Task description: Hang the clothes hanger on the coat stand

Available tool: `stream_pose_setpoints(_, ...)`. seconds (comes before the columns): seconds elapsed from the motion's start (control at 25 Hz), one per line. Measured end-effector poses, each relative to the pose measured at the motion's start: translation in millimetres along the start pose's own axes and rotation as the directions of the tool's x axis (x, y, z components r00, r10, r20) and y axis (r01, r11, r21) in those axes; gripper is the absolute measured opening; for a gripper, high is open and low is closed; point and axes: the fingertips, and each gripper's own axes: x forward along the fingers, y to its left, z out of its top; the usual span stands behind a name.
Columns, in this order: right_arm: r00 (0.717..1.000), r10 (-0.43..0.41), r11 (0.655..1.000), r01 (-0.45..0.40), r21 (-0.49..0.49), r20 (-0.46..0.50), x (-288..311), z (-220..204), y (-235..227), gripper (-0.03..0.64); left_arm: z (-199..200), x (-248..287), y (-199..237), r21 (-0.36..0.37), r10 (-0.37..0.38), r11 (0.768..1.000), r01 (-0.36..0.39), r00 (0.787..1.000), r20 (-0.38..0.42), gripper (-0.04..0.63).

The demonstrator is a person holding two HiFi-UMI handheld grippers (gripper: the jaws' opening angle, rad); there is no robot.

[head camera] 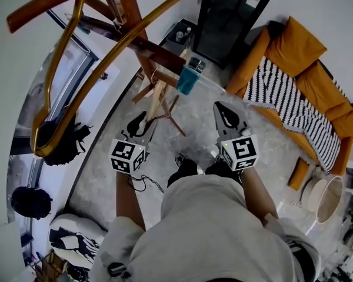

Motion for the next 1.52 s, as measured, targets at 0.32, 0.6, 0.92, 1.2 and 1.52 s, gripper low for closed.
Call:
stream_pose_setpoints(0.32, 0.988, 0.157, 0.987, -0.156, -0.028, 0.009, 20, 1, 8, 0.005, 28, -33, -5, -0.044, 0.133, 0.991, -0.129, 0.986, 0.098, 0.199)
stream_pose_setpoints(0.6, 0.945, 0.325, 0.944, -0.322, -0.071, 0.046, 28, 19, -11, 0.004, 55, -53, -14, -0.118, 0.442, 0.896, -0.428, 0.882, 0.161, 0.199)
stream_pose_setpoints(0.92, 0.878, 0.474, 0.878, -0.466, -0.108, 0.065, 30, 30, -18, 0.005, 65, -47, -47, -0.218, 0.675, 0.735, -0.642, 0.721, 0.156, 0.176)
stream_pose_setpoints(1.2, 0.788, 0.609, 0.792, -0.599, -0.118, 0.091, 15, 25, -21, 0.003, 61, -26, -105, -0.343, 0.851, 0.520, -0.782, 0.507, 0.135, 0.011)
stream_pose_setpoints(1.52, 0.741, 0.656, 0.754, -0.652, -0.085, 0.141, -4, 32, -2, 0.005, 64, -35, -137, -0.319, 0.905, 0.419, -0.850, 0.419, 0.074, 0.009)
